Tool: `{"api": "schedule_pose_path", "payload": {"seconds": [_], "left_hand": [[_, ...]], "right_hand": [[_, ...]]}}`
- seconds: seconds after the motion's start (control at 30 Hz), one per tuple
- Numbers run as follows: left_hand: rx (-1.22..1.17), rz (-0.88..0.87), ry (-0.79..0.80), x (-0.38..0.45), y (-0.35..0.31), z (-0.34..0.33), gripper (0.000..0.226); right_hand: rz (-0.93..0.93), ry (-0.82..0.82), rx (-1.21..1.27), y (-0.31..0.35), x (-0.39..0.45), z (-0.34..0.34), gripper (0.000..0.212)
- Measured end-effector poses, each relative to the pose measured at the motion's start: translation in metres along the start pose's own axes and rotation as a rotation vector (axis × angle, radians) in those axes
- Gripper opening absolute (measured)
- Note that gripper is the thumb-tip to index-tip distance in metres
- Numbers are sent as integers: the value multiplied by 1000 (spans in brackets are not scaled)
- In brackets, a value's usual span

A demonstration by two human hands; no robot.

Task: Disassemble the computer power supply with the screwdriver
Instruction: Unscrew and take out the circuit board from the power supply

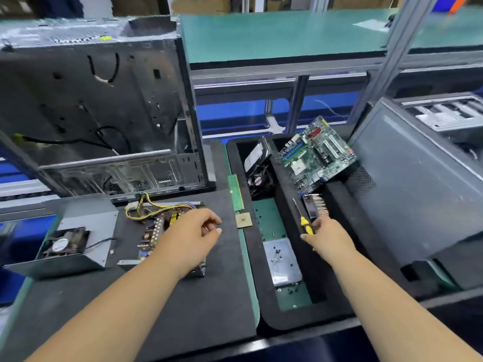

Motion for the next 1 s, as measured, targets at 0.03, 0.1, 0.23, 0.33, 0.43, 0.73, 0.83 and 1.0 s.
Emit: {"api": "schedule_pose_path", "payload": {"seconds": [0.03, 0.1, 0.23, 0.33, 0.43, 0.73, 0.83, 1.0], "left_hand": [[12, -3, -11, -2, -2, -1, 16], [2, 1, -38, -6, -3, -3, 18], [-90, 51, -110, -18, 3, 0, 25], [-60, 49, -172, -24, 12, 11, 30], [-16, 51, -182, -25, 24, 20, 30], [396, -217, -50, -1, 40, 26, 43], [344, -222, -30, 1, 48, 22, 44], [349, -250, -68, 2, 51, 22, 31]], "right_hand": [[4, 5, -11, -1, 2, -2, 38], [11, 10, -35, -2, 4, -5, 37], [48, 13, -23, 6, 2, -7, 24], [107, -45, 119, 23, -6, 0, 17], [191, -106, 228, 47, -19, 10, 17], [492, 88, 492, 142, -85, -9, 18], [549, 140, 465, 166, -104, -28, 20], [629, 162, 313, 191, -122, -51, 18]]}}
Point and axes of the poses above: each hand's wrist, its own x-axis towards the middle knuckle, its own z-axis out of the back of the hand, y = z × x, the point moved 7 cm from there along x, towards the middle knuckle, and after that the axes turned 7 degrees about x, right-handed, at the moved point
